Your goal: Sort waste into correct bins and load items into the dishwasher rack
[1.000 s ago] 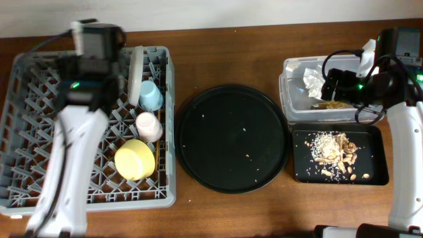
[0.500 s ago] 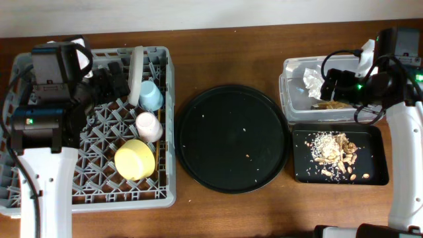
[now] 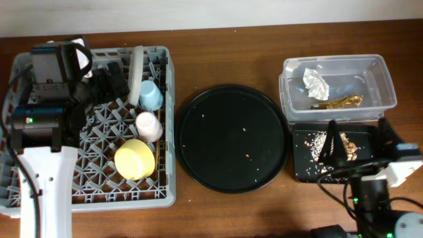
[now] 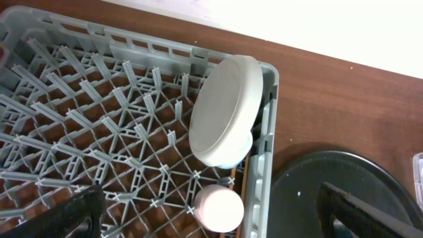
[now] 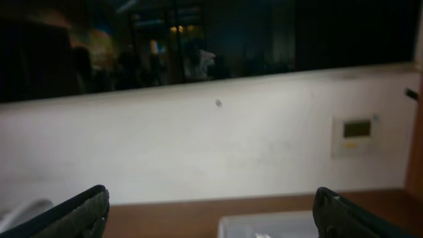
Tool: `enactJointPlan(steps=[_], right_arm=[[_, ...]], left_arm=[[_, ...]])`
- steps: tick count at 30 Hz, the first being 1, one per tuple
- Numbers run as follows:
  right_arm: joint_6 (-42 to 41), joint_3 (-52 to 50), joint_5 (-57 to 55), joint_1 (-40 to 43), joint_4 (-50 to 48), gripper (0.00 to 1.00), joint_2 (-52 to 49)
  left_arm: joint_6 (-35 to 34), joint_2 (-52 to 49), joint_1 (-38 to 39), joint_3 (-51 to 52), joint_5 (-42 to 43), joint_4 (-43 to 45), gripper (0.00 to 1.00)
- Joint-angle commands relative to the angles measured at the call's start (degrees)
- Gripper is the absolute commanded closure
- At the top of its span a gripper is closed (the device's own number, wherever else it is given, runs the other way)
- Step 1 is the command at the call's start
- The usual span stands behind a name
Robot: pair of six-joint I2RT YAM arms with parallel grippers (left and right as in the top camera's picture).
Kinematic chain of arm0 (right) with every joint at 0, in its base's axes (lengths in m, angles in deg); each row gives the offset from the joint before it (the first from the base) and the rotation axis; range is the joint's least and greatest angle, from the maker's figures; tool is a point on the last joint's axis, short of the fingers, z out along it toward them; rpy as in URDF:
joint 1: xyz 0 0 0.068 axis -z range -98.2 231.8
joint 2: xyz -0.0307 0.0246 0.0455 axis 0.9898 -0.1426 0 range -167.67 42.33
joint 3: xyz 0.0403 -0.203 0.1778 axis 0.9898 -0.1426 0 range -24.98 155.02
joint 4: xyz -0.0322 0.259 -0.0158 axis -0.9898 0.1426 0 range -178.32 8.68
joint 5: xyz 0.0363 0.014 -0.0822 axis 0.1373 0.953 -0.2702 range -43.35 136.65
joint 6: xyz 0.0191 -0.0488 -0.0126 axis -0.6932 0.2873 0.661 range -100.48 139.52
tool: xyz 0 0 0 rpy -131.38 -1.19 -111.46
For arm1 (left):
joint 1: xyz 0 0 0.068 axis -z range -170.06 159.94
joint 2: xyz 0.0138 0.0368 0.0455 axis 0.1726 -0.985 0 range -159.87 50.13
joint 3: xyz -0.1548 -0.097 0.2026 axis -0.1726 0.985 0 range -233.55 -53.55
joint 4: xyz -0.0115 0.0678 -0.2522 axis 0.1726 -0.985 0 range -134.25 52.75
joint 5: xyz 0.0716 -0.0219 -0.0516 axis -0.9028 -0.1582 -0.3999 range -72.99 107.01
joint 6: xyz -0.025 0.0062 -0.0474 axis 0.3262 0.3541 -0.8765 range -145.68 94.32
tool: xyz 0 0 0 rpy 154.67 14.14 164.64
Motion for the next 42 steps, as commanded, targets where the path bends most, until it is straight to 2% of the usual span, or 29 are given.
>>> enactJointPlan(steps=[1,5,9,11,13,16,33,35,39,42], right_arm=[[0.2,-16.6,1.8,2.3,-9.6,0.01,11.9],[0.2,-32.2,4.3,2.4,-21.0,0.01,15.8],[0.3,-38.8,4.4,2.3,-21.2,0.01,15.8],[0.5,-38.8,4.4,2.3,-19.0,0.01,15.8],[2.9,-38.8,5.0,2.3,-8.6,0.01,15.8],[8.0,-38.8,5.2,2.3,-8.6,0.01,15.8],[8.0,-38.8,5.2,2.3,-8.6,0.01,15.8],[8.0,-38.8,5.2,2.3,-8.6,0.01,15.8],[8.0,-38.8,5.2,2.3,-8.6,0.01,15.8],[8.0,-38.8,5.2,2.3,-8.6,0.01,15.8]], left_arm=[[-0.5,0.1,-0.2,-0.3,0.5,0.1,0.01],[-0.5,0.1,-0.2,-0.3,0.5,0.0,0.01],[-0.5,0.1,-0.2,-0.3,0.5,0.0,0.01],[-0.5,0.1,-0.2,-0.3,0.5,0.0,0.01],[-0.5,0.1,-0.2,-0.3,0.5,0.0,0.01],[-0.5,0.1,-0.2,-0.3,0.5,0.0,0.01],[-0.5,0.1,-0.1,-0.2,0.5,-0.2,0.01],[-0.5,4.4,-0.1,-0.1,0.6,-1.6,0.01],[-0.4,23.1,-0.1,1.6,0.2,-5.6,0.01],[-0.3,41.4,-0.1,14.2,-6.5,-9.6,0.01]])
